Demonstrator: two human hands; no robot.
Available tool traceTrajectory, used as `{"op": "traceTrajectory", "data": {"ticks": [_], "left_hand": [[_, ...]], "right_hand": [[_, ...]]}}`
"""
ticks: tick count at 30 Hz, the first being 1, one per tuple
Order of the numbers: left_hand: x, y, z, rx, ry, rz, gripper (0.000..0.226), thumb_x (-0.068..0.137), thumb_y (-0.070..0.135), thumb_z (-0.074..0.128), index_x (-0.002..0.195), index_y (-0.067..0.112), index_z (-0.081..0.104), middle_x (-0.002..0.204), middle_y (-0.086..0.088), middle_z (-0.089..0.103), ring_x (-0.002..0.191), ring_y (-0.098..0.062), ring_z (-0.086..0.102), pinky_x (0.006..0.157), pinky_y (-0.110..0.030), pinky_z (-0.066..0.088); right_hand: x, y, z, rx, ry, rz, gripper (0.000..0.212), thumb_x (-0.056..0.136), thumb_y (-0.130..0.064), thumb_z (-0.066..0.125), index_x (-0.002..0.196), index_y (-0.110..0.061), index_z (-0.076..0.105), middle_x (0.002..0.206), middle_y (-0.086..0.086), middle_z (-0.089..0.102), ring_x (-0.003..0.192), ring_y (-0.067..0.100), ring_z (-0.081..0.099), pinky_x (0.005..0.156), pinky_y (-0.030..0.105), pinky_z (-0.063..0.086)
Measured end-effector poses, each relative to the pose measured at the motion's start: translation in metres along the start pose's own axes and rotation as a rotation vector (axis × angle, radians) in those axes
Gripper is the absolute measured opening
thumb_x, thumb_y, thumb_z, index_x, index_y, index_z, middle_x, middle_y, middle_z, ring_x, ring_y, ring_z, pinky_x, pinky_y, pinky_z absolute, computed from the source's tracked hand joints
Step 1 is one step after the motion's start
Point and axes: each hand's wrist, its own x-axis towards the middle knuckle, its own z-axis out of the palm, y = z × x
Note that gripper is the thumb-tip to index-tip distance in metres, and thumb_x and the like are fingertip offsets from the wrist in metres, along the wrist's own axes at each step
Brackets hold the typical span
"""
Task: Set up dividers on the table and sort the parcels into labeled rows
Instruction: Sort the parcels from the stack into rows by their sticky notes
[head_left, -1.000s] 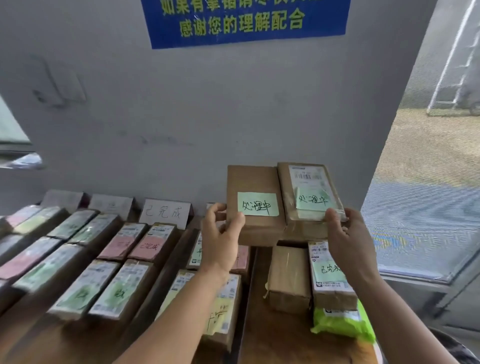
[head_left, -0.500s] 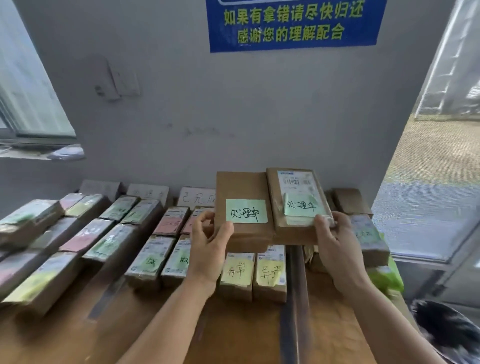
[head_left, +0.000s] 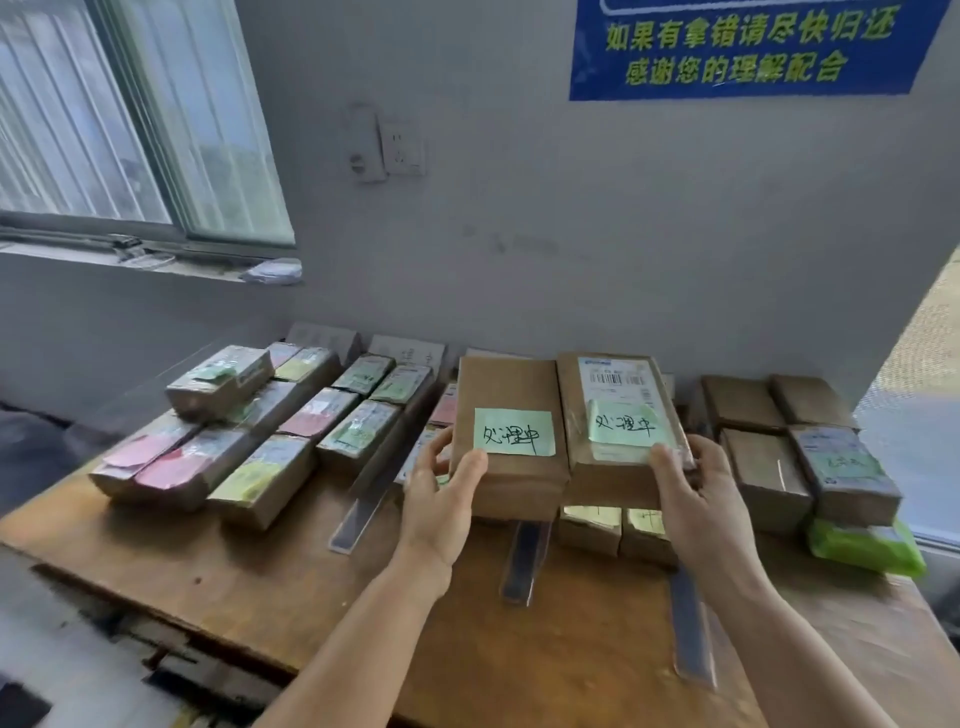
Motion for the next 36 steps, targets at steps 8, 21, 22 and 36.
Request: {"op": "traceTrajectory", "data": {"ticks": [8, 21, 22, 36], "left_hand": [[-0.011, 0.006, -0.047, 0.023, 0.255, -0.009, 0.025, 0.09, 0.029, 0.061, 0.111, 0.04, 0.055, 0.114, -0.004, 0.064, 0.102, -0.016, 0.063, 0.083, -0.032, 0.053], [-0.02, 0.029, -0.175, 0.027, 0.471, -0.028, 0.035, 0.065, 0.047, 0.063, 0.099, 0.048, 0.053, 0.113, -0.004, 0.065, 0.108, -0.024, 0.06, 0.092, -0.053, 0.05], [-0.016, 0.03, -0.189, 0.027, 0.476, -0.024, 0.035, 0.065, 0.047, 0.062, 0.099, 0.047, 0.053, 0.113, -0.004, 0.065, 0.108, -0.024, 0.059, 0.093, -0.052, 0.05], [0.07, 0.034, -0.362, 0.044, 0.331, -0.073, 0.024, 0.088, 0.032, 0.06, 0.108, 0.042, 0.053, 0.108, 0.0, 0.066, 0.097, -0.017, 0.063, 0.075, -0.037, 0.054]], "right_hand": [[-0.004, -0.014, 0.049, -0.025, -0.208, -0.017, 0.048, 0.091, -0.052, 0.047, 0.132, -0.03, 0.035, 0.108, -0.003, 0.052, 0.081, 0.008, 0.052, 0.057, 0.026, 0.039], [-0.047, -0.06, 0.172, 0.052, -0.485, 0.0, 0.054, 0.091, -0.053, 0.048, 0.137, -0.037, 0.024, 0.119, -0.006, 0.049, 0.104, 0.016, 0.055, 0.085, 0.04, 0.053], [-0.052, -0.064, 0.184, 0.064, -0.49, 0.003, 0.055, 0.091, -0.053, 0.049, 0.138, -0.037, 0.024, 0.122, -0.005, 0.049, 0.108, 0.018, 0.053, 0.09, 0.044, 0.05], [-0.121, -0.107, 0.35, 0.071, -0.229, 0.146, 0.055, 0.095, -0.048, 0.043, 0.144, -0.028, 0.026, 0.139, 0.01, 0.037, 0.1, 0.017, 0.051, 0.089, 0.038, 0.049]]}}
